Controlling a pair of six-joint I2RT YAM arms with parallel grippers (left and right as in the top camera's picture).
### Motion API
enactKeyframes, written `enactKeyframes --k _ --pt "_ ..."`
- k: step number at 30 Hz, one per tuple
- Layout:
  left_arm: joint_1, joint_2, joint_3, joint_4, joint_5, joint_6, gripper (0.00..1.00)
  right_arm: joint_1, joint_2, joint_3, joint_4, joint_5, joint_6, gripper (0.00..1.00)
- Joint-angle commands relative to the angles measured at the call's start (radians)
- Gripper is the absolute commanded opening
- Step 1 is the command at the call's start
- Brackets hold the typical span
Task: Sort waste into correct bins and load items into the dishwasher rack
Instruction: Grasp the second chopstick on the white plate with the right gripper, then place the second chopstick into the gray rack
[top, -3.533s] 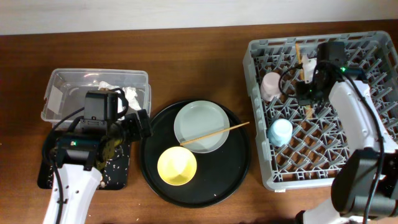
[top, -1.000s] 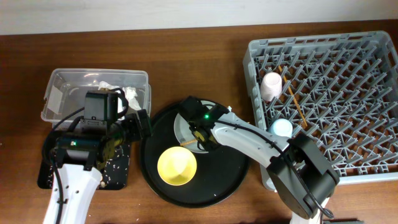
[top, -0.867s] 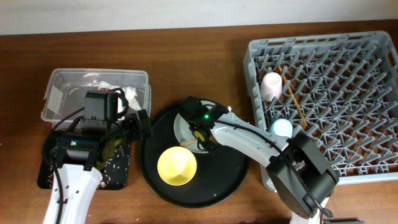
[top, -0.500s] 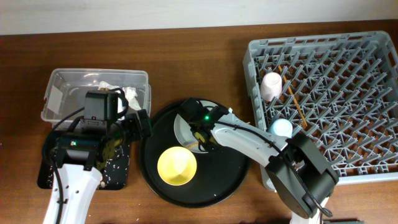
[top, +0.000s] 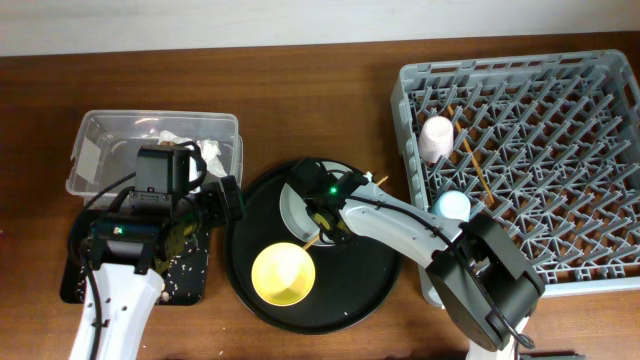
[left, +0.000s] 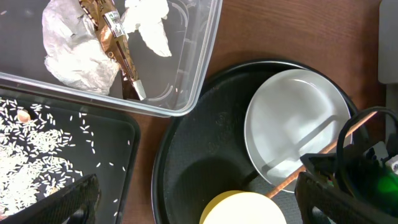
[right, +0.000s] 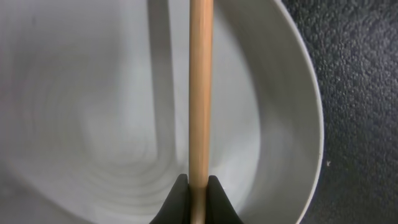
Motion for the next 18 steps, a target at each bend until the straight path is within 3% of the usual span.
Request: enactKeyframes --k 1,3,11,18 --pt "0.003 0.0 0.0 0.002 -0.007 0.001 0.99 -0.008 -0.052 0.059 -0.001 0.055 -0.112 0.04" --pt "0.003 0.0 0.0 0.002 -0.007 0.001 0.99 -0.014 -0.08 0.102 -0.001 0.085 -0.234 0.04" --pt "0.003 0.0 0.0 0.002 -0.007 0.001 0.99 -0.151 -0.22 0.261 -0.042 0.129 -1.136 0.04" --pt "0.003 0.0 0.0 0.002 -0.006 0.001 0.99 -0.495 -0.282 0.266 -0.117 0.132 -1.575 0.04"
